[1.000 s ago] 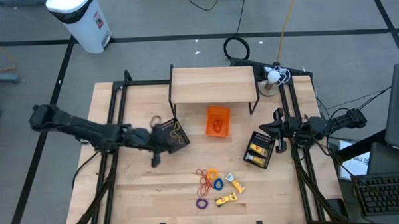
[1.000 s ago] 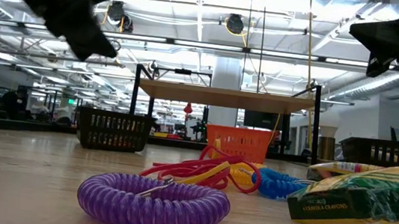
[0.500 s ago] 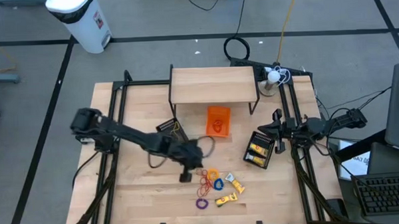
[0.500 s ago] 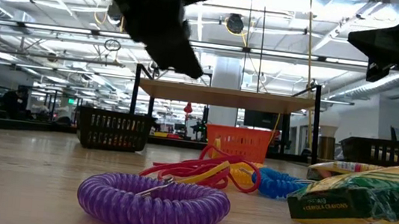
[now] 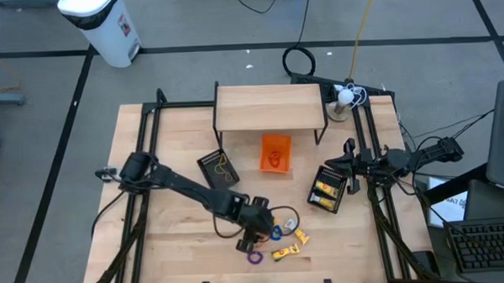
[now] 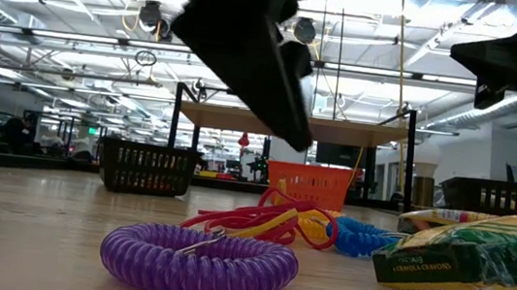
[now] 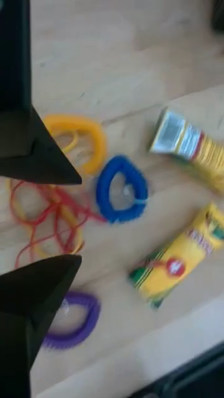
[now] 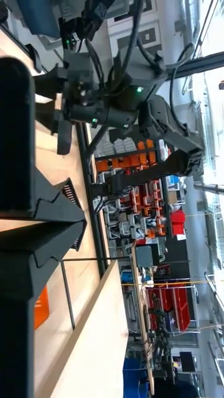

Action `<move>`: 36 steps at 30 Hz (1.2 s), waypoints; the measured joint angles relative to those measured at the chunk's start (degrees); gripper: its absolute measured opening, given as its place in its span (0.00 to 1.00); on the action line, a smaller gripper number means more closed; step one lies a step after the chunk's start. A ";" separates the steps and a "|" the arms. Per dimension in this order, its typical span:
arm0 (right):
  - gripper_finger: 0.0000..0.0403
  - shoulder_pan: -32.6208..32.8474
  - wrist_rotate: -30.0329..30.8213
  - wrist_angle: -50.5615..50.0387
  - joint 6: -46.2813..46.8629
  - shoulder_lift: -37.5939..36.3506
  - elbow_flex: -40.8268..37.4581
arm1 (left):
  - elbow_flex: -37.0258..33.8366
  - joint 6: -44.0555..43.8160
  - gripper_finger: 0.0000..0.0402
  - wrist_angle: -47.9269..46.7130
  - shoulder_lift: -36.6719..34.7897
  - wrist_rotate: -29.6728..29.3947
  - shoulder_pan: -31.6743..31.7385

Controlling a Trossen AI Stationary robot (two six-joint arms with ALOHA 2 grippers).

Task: Pick & Place Office Desk Supplies
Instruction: Put the red rubberband into the left black bin

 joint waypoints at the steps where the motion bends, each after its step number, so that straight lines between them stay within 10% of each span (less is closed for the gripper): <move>1: 0.00 0.00 0.00 -0.03 0.06 0.02 0.00 | 0.22 0.15 0.51 0.42 0.31 -0.58 0.36; 36: 0.00 0.00 -0.04 -0.35 0.85 0.02 0.00 | -3.11 2.05 0.54 -11.11 2.73 6.35 7.11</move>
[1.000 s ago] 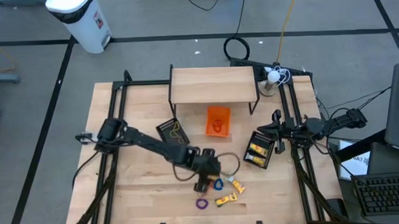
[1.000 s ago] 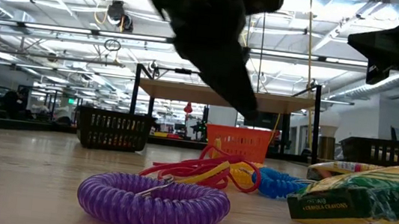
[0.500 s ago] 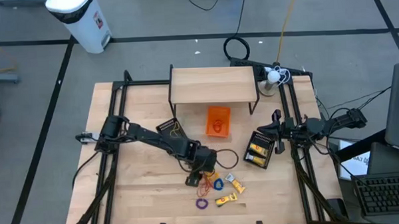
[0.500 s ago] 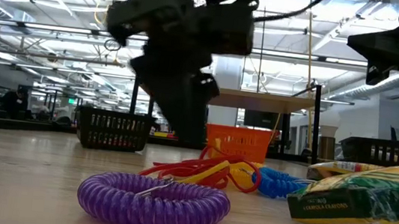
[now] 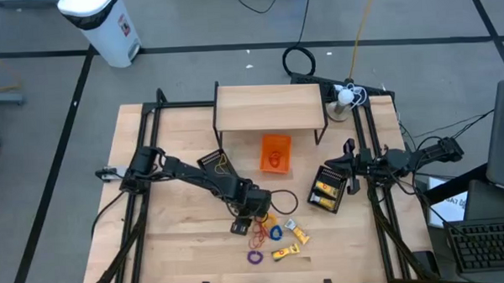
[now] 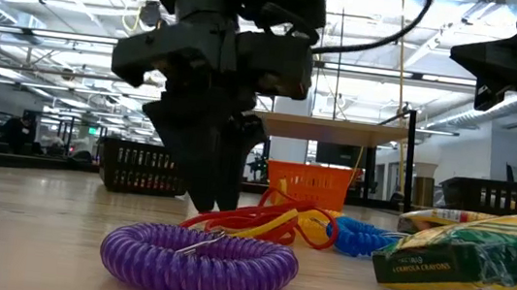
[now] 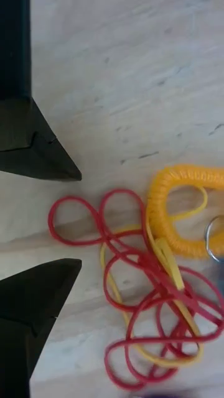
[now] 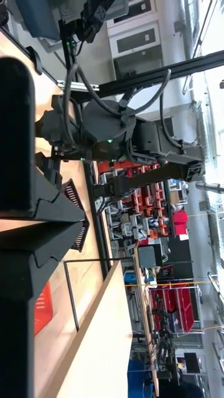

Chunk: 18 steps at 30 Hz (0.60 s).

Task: Pick & Place Office Desk Supplies
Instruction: Put the red rubberband into the left black bin

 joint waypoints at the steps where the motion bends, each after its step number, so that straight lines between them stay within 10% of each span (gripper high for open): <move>1: 0.00 0.00 0.00 -0.01 -0.03 -0.01 0.00 | -0.53 -0.03 0.54 1.08 0.11 -0.02 0.15; 7: 0.00 0.02 0.04 0.83 -0.63 0.01 0.00 | -2.42 -0.82 0.49 2.88 0.14 0.35 0.86; 14: 0.00 0.02 0.02 0.98 -0.66 0.01 0.00 | -2.52 -0.69 0.08 2.67 0.32 -2.10 0.93; 18: 0.00 0.01 0.02 0.91 -0.68 0.01 0.00 | -2.53 -0.89 0.03 2.96 -0.02 -3.27 0.81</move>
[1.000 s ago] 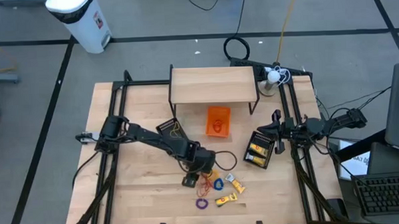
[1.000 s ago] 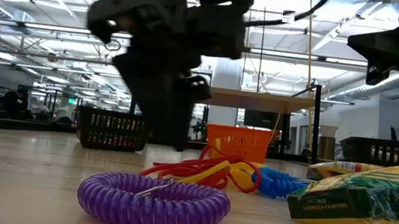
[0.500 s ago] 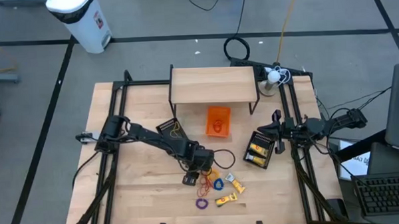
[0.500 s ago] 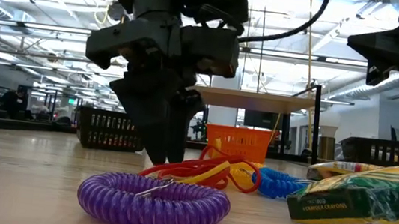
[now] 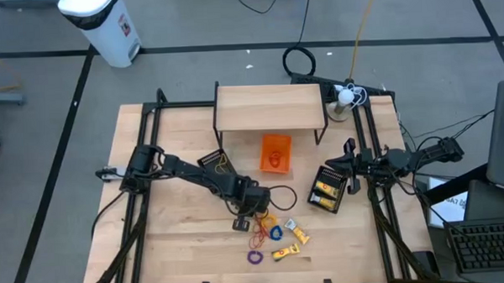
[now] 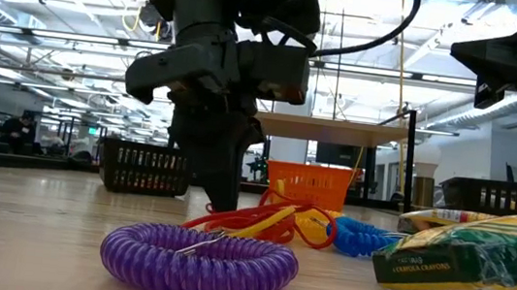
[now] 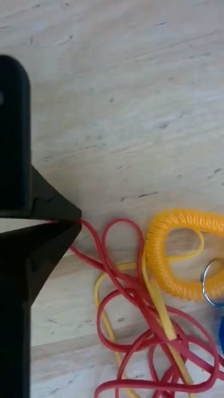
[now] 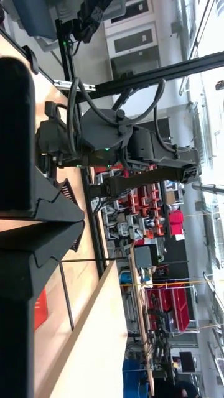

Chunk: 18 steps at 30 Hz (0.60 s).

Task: Pick & Place Office Desk Supplies
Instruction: Put the red rubberband into the left black bin

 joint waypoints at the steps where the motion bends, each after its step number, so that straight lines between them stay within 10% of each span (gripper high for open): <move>1: 0.00 0.00 0.00 0.00 0.01 0.00 0.00 | 0.00 -0.05 0.02 -0.02 -0.24 -0.15 -0.07; 18: 0.00 0.00 0.00 -0.02 0.02 -0.02 0.00 | -1.41 -1.29 0.00 -5.22 -31.60 -4.05 -1.55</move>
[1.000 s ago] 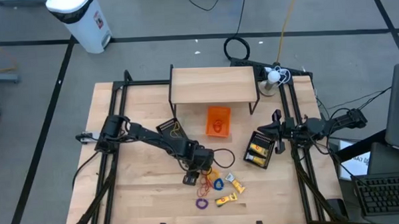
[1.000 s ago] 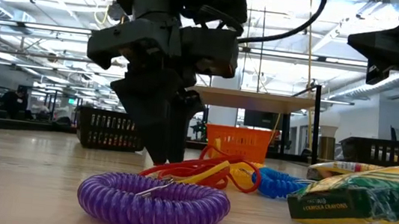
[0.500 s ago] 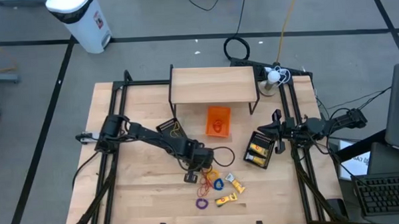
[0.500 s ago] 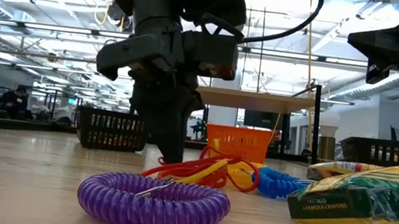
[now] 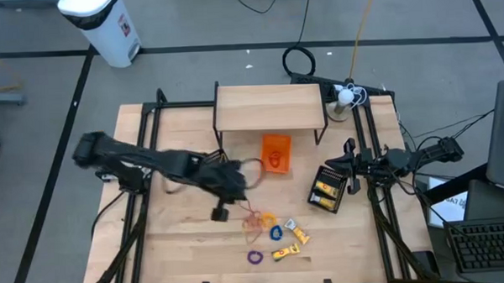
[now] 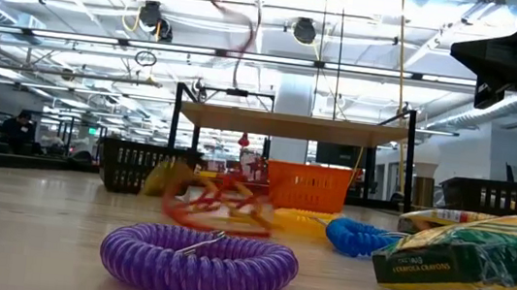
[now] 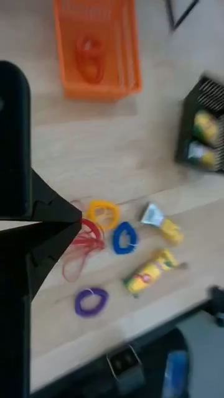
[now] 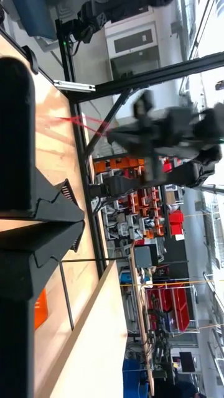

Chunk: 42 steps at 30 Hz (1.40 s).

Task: Pick & Place Office Desk Supplies
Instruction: Put the red rubberband into the left black bin

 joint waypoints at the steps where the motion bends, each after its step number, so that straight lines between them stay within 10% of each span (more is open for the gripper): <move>1: 0.00 0.00 0.00 -0.01 0.00 0.00 0.00 | -0.85 -0.38 0.00 0.67 -2.13 0.03 -0.05; 21: 0.00 0.01 0.00 1.16 0.53 0.00 0.00 | -37.04 -2.50 0.00 27.34 -39.65 -5.10 3.17; 42: 0.00 -0.01 0.00 0.96 1.08 0.00 0.00 | -65.84 -5.80 0.00 34.16 -80.64 -7.83 11.28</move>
